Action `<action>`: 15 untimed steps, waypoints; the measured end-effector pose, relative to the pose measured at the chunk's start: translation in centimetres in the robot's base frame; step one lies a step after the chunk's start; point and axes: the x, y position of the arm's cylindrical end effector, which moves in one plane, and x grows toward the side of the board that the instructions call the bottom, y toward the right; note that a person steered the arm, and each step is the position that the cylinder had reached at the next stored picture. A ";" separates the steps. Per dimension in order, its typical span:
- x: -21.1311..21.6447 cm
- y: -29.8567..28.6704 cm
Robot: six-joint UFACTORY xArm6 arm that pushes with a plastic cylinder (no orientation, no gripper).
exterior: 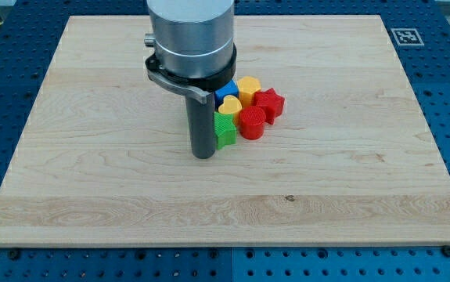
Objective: Nudge the yellow hexagon down a bit
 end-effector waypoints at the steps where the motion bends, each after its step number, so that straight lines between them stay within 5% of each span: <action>1: 0.2 -0.3; 3: 1.6 -5.0; 6: -11.0 -7.4; 9: -17.4 0.7; 12: -15.2 8.6; 15: -13.8 8.6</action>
